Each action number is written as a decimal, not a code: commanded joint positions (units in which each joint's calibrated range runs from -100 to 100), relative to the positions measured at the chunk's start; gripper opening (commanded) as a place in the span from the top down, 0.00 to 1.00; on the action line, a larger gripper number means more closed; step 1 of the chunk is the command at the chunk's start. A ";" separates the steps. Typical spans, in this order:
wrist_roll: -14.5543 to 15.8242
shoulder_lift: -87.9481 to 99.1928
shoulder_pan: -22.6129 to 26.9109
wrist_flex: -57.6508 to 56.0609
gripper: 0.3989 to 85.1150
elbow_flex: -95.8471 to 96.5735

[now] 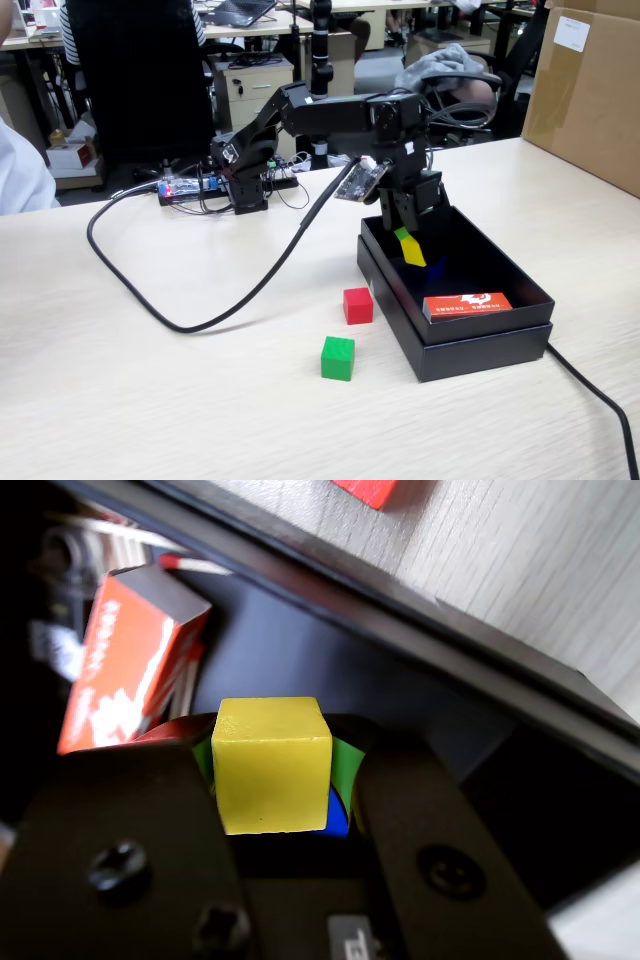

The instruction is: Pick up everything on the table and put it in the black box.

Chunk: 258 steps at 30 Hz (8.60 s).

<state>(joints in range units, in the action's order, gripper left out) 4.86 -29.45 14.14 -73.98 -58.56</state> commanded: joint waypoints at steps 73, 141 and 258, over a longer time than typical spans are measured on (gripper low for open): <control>8.21 19.75 -6.89 7.59 0.42 26.19; 6.01 9.54 2.25 0.16 0.99 10.69; 7.67 -21.10 -12.41 2.67 0.81 -19.14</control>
<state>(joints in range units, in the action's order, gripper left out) 12.92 -51.97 1.39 -71.58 -73.25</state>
